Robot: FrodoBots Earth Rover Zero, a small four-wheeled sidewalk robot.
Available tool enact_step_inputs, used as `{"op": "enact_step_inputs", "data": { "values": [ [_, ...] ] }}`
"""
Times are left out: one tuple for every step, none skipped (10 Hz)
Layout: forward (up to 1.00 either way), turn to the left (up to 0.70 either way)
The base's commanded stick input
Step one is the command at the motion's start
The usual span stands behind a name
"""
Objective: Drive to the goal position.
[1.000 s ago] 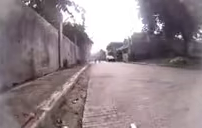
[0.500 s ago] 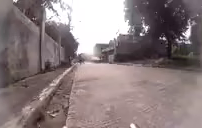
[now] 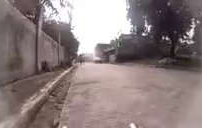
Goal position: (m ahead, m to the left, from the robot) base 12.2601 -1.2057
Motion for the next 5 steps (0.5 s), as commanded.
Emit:
{"op": "enact_step_inputs", "data": {
  "values": [
    [0.7, 0.01],
    [0.7, 0.01],
    [0.7, 0.01],
    [0.7, 0.01],
    [0.7, 0.01]
  ]
}}
